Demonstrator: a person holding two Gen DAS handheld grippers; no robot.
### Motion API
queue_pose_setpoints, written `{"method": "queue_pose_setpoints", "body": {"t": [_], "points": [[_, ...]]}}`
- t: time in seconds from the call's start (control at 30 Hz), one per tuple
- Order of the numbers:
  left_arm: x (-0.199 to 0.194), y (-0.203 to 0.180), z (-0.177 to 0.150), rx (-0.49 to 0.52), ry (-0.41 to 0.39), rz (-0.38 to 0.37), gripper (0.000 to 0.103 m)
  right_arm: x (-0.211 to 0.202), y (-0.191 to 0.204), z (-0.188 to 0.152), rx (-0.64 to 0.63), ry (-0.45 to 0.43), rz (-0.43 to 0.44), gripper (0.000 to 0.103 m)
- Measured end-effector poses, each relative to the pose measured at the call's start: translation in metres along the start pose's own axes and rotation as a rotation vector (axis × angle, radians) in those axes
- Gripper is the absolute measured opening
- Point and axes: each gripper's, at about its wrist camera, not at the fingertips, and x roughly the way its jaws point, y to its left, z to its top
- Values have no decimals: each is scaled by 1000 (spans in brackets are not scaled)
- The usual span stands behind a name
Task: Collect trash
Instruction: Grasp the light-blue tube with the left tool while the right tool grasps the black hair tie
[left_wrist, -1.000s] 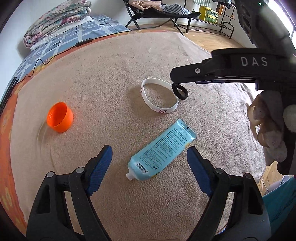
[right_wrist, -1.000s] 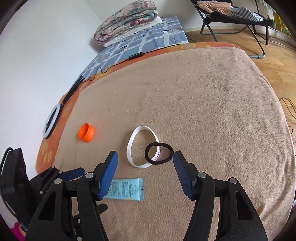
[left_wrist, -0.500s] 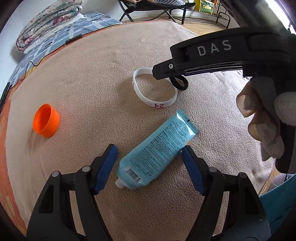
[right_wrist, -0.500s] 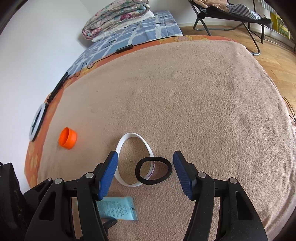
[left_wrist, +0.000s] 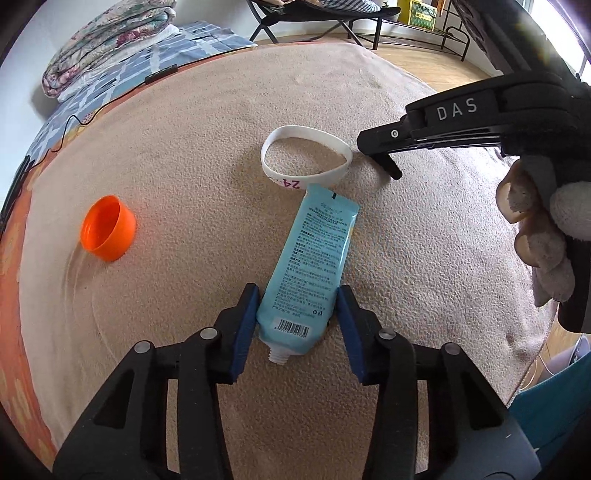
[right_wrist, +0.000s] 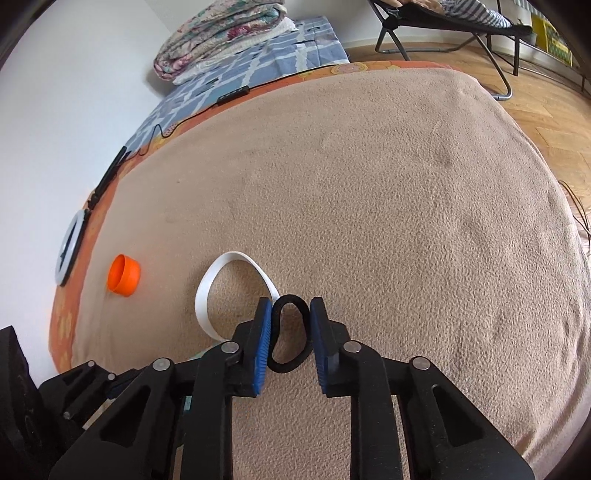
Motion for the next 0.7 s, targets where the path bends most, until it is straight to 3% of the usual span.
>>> {"method": "queue_pose_setpoints", "body": {"t": [0.17, 0.5, 0.6, 0.7], "points": [[-2, -2, -2, 16, 11, -18, 41, -2, -3, -2, 4, 4, 14, 6], [8, -4, 11, 1, 0, 3, 47, -17, -5, -8, -3, -19, 7, 5], [6, -2, 13, -22, -7, -2, 36, -19, -6, -8, -3, -20, 6, 5], [4, 2, 11, -44, -13, -12, 36, -20, -6, -9, -8, -22, 3, 5]]}}
